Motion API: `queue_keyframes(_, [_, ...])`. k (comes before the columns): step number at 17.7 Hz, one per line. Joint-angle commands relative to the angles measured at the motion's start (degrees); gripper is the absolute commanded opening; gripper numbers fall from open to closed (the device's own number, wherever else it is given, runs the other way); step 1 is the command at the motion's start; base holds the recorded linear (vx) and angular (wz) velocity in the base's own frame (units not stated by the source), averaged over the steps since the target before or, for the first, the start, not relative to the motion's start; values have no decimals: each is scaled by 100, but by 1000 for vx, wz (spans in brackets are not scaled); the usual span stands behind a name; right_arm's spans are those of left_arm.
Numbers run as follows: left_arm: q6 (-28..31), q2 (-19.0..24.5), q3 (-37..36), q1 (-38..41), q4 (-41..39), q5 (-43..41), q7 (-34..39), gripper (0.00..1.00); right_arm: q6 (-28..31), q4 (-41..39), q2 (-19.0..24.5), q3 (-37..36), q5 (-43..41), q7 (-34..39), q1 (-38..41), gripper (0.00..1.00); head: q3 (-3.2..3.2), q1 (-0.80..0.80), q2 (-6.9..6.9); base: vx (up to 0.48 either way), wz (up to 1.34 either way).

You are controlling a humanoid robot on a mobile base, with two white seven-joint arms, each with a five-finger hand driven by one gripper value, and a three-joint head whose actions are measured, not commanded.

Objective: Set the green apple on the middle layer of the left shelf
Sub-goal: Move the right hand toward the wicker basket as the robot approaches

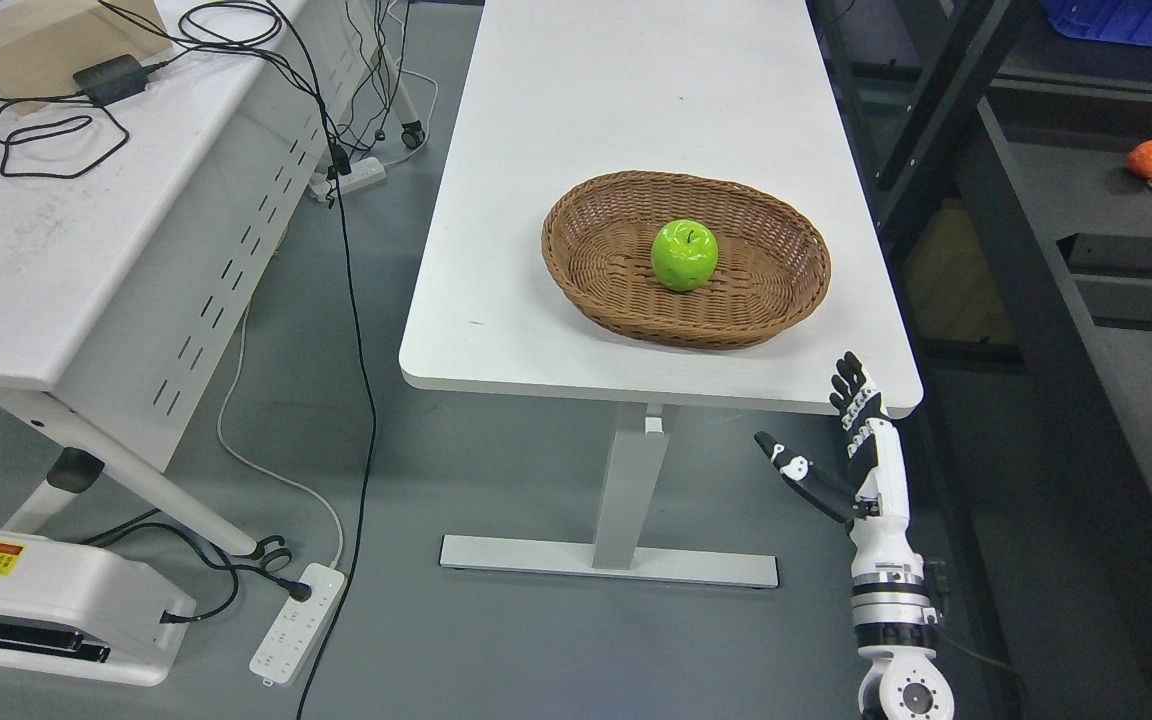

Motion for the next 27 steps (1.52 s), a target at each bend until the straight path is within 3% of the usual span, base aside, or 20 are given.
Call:
queue_keyframes(1, [-3, 100, 0, 0, 0, 0, 4, 100, -38, -8, -100, 62, 0, 20, 2, 100, 0, 0, 0, -62, 1])
queue_keyframes(10, [-3, 100, 0, 0, 0, 0, 4, 100, -267, -16, -100, -26, 122, -93, -103, 100, 0, 0, 0, -60, 8])
queue_keyframes(11, [-3, 100, 0, 0, 0, 0, 4, 100, -250, -25, -113, -78, 341, -198, -147, 99, 0, 0, 0, -18, 0])
queue_keyframes(15, [-3, 100, 0, 0, 0, 0, 4, 100, -206, -244, -825, -272, 2325, -980, -305, 95, 0, 0, 0, -4, 0])
queue_keyframes(17, [-3, 100, 0, 0, 0, 0, -5, 100, -75, -411, -1150, -272, 2803, -991, -367, 95, 0, 0, 0, 0, 0])
queue_keyframes(19, [-3, 100, 0, 0, 0, 0, 4, 100, -135, -525, -1204, -290, 2795, -973, -367, 96, 0, 0, 0, 9, 2])
queue_keyframes(22, [-3, 100, 0, 0, 0, 0, 4, 100, -828, -711, -1064, -404, 2760, -999, -402, 99, 0, 0, 0, 36, 33])
queue_keyframes(25, [-3, 100, 0, 0, 0, 0, -5, 100, -829, -693, -975, -247, 2795, -851, -543, 99, 0, 0, 0, 117, 107])
queue_keyframes(27, [-3, 100, 0, 0, 0, 0, 4, 100, -847, -693, -941, -123, 2795, -360, -569, 99, 0, 0, 0, 142, 155])
